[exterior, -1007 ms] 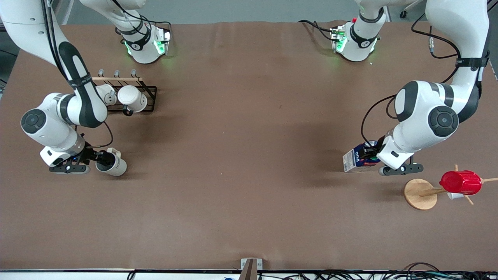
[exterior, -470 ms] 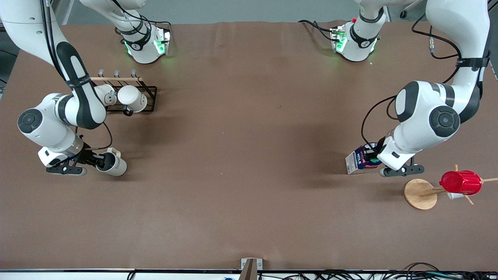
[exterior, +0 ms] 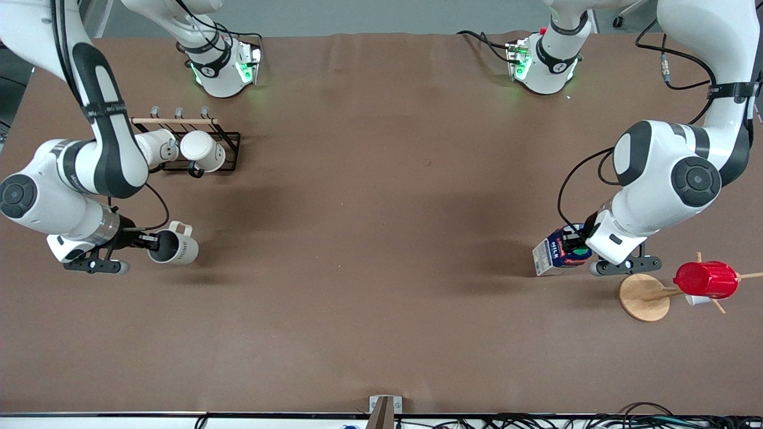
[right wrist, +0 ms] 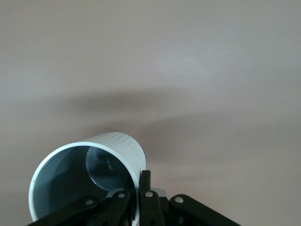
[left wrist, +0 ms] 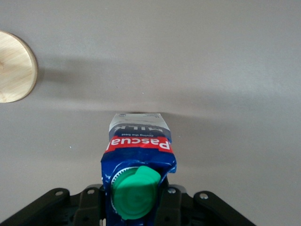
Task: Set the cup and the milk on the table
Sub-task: 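Carry the mug to the table center and lower it with the right gripper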
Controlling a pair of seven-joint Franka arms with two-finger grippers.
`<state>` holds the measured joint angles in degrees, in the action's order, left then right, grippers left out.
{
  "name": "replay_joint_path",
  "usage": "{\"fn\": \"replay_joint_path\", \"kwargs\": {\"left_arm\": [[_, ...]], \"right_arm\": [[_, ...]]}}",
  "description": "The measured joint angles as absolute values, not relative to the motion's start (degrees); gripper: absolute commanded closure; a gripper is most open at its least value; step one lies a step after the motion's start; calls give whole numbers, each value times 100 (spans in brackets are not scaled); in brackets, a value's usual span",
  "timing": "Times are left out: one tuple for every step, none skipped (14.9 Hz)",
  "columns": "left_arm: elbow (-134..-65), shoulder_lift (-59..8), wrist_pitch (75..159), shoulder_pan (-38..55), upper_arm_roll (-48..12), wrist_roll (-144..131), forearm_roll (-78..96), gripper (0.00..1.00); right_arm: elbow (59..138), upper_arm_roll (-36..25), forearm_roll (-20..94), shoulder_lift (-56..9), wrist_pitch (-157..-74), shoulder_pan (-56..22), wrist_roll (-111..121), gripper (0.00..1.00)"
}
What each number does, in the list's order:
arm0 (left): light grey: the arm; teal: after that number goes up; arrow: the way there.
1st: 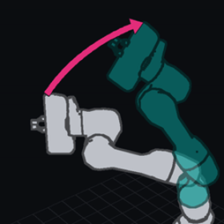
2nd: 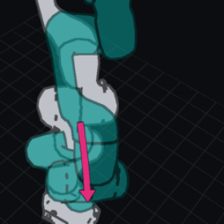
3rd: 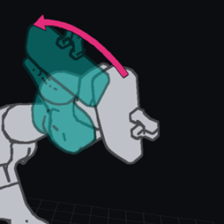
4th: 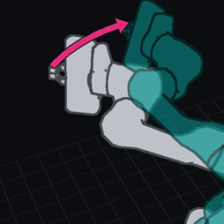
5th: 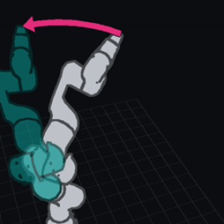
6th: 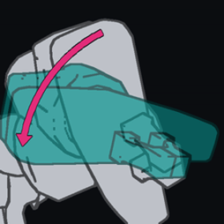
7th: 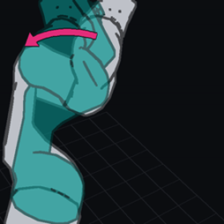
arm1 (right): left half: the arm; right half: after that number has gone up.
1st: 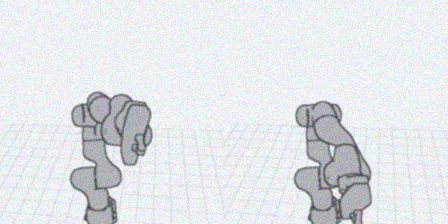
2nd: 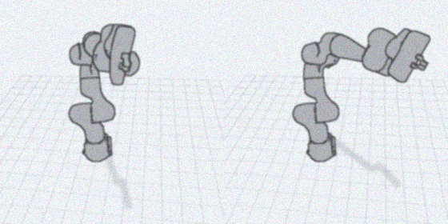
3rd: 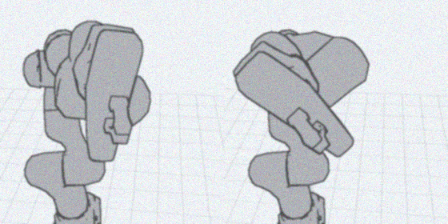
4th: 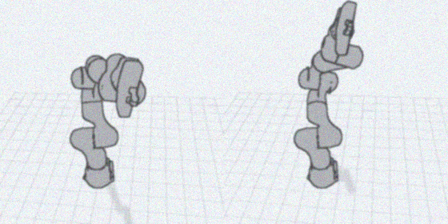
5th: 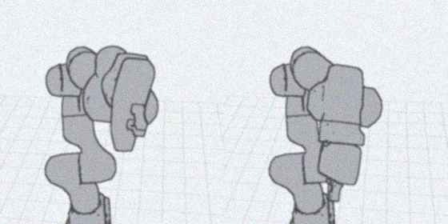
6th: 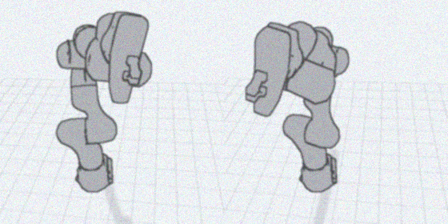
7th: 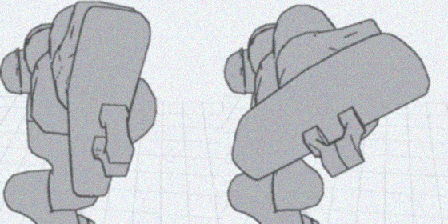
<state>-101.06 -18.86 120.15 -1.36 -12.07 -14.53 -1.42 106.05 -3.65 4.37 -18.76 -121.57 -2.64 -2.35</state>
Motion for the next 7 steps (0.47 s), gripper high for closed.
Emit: {"fn": "replay_joint_path", "kwargs": {"left_arm": [[-9993,-1886,11892,-132,-1232,-1454,-142,69],[-9885,-1886,11805,-128,-1247,-1454,-142,69],[-9789,-1885,11746,-118,-1258,-1454,-142,69],[-9715,-1886,11698,-93,-1263,-1455,-142,68],[-9655,-1886,11665,-62,-1265,-1457,-142,68],[-9611,-1886,11649,-29,-1265,-1457,-142,68],[-9582,-1885,11641,11,-1265,-1462,-142,68]], "right_arm": [[10373,-193,440,-1818,-11860,-451,-634,100],[10177,45,439,-1797,-11681,-613,-999,100],[10038,337,437,-1798,-11603,-752,-1362,100],[9981,604,421,-1809,-11597,-869,-1637,100],[9941,848,345,-1846,-11598,-1025,-1895,100],[9885,1007,182,-1916,-11607,-1255,-2236,100],[9800,1091,14,-2017,-11615,-1535,-2629,100]]}}
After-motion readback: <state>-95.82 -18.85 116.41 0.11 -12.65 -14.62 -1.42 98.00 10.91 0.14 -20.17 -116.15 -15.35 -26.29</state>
